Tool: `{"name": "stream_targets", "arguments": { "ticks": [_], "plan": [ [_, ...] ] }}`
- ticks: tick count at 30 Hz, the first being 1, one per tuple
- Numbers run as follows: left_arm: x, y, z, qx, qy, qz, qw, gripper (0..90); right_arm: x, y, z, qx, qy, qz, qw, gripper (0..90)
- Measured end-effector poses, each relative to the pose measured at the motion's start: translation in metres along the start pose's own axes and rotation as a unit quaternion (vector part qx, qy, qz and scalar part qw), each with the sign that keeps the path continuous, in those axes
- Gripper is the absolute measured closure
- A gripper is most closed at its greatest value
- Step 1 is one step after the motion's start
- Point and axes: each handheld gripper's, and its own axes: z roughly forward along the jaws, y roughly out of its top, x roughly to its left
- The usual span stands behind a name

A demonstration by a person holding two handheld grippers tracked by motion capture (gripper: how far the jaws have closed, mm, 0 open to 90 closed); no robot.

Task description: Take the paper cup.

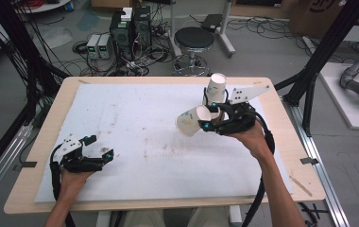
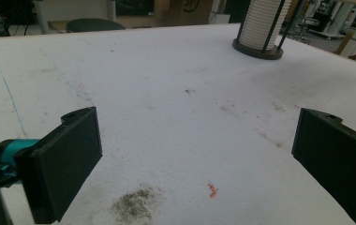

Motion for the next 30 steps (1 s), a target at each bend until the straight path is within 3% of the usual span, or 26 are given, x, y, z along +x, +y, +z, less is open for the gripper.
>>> {"name": "stream_targets", "arguments": {
  "ticks": [14, 30],
  "plan": [
    [0.000, 0.000, 0.000, 0.001, 0.002, 0.001, 1.0000, 1.7, 0.005, -0.023, 0.019, -0.037, 0.038, 0.002, 0.9986, 37.6],
    [0.000, 0.000, 0.000, 0.003, 0.003, 0.002, 1.0000, 1.7, 0.008, -0.038, 0.024, -0.042, 0.047, 0.005, 0.9980, 37.6]
  ]
}}
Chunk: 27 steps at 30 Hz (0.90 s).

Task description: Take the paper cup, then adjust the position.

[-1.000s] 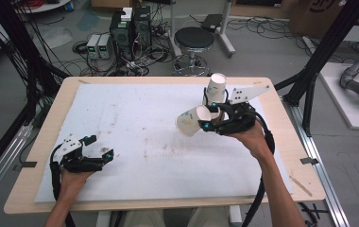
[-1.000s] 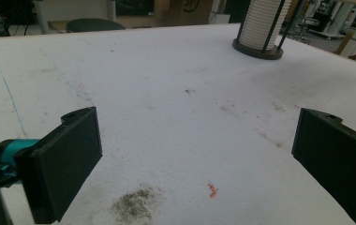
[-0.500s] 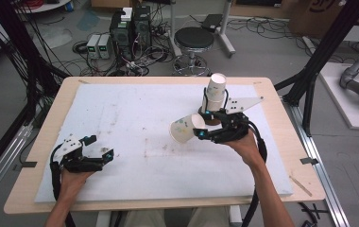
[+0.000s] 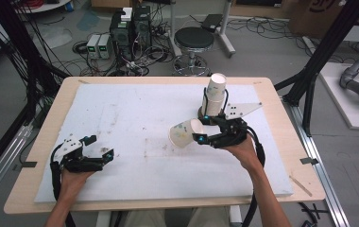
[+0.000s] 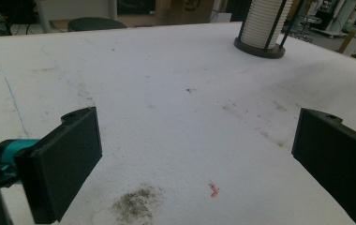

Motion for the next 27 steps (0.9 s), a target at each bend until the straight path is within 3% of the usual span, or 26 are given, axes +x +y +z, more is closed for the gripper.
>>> {"name": "stream_targets", "arguments": {
  "ticks": [16, 21, 27],
  "plan": [
    [-0.0001, 0.0000, -0.0001, -0.001, -0.002, 0.000, 1.0000, 1.7, -0.0009, -0.0024, 0.0040, -0.002, 0.000, 0.000, 1.0000, 37.6],
    [0.0019, -0.0007, -0.0023, -0.013, -0.023, -0.001, 0.9996, 1.8, -0.0016, -0.0015, 0.0058, 0.002, 0.004, 0.001, 1.0000, 37.6],
    [0.0048, 0.0017, -0.0037, -0.024, -0.026, -0.013, 0.9993, 1.7, -0.0026, -0.0003, 0.0060, 0.002, 0.002, -0.002, 1.0000, 37.6]
  ]
}}
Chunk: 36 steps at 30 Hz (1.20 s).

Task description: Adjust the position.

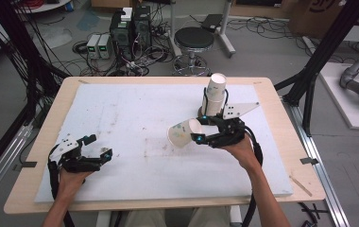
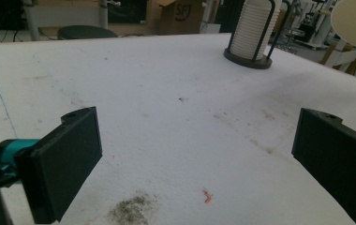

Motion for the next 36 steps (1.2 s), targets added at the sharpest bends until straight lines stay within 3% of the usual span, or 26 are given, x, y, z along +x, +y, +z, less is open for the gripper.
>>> {"name": "stream_targets", "arguments": {
  "ticks": [5, 11, 15, 23, 32, 36],
  "plan": [
    [-0.002, 0.009, 0.002, -0.006, -0.021, 0.005, 0.9997, 1.7, -0.001, 0.001, 0.001, 0.001, 0.002, -0.002, 1.0000, 37.6],
    [-0.003, 0.024, 0.005, -0.016, -0.073, 0.013, 0.9971, 1.7, -0.001, 0.003, 0.004, 0.002, 0.008, -0.002, 1.0000, 37.6],
    [-0.006, 0.037, 0.011, -0.014, -0.111, 0.022, 0.9935, 1.7, -0.002, 0.005, 0.005, 0.002, 0.013, -0.004, 0.9999, 37.6],
    [-0.015, 0.057, 0.031, 0.005, -0.179, 0.035, 0.9831, 1.7, -0.001, 0.013, 0.007, 0.003, 0.021, -0.011, 0.9997, 37.6],
    [-0.020, 0.065, 0.042, 0.017, -0.210, 0.043, 0.9766, 1.7, -0.001, 0.014, 0.009, 0.006, 0.028, -0.012, 0.9995, 37.6],
    [-0.022, 0.069, 0.048, 0.027, -0.226, 0.046, 0.9726, 1.7, -0.002, 0.014, 0.009, 0.002, 0.031, -0.011, 0.9995, 37.6]
  ]
}}
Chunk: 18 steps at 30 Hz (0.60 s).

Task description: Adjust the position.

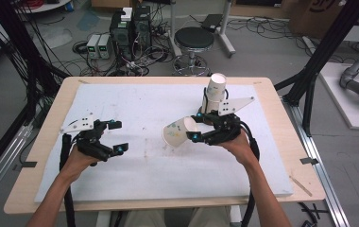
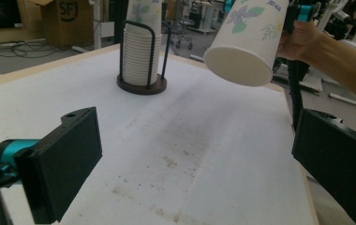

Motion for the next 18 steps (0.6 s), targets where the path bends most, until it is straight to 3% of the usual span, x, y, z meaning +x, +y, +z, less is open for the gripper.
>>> {"name": "stream_targets", "arguments": {
  "ticks": [18],
  "plan": [
    [-0.002, 0.026, 0.040, 0.021, -0.062, 0.018, 0.9977, 1.7, 0.001, 0.004, 0.004, 0.002, 0.016, -0.009, 0.9998, 37.6]
  ]
}}
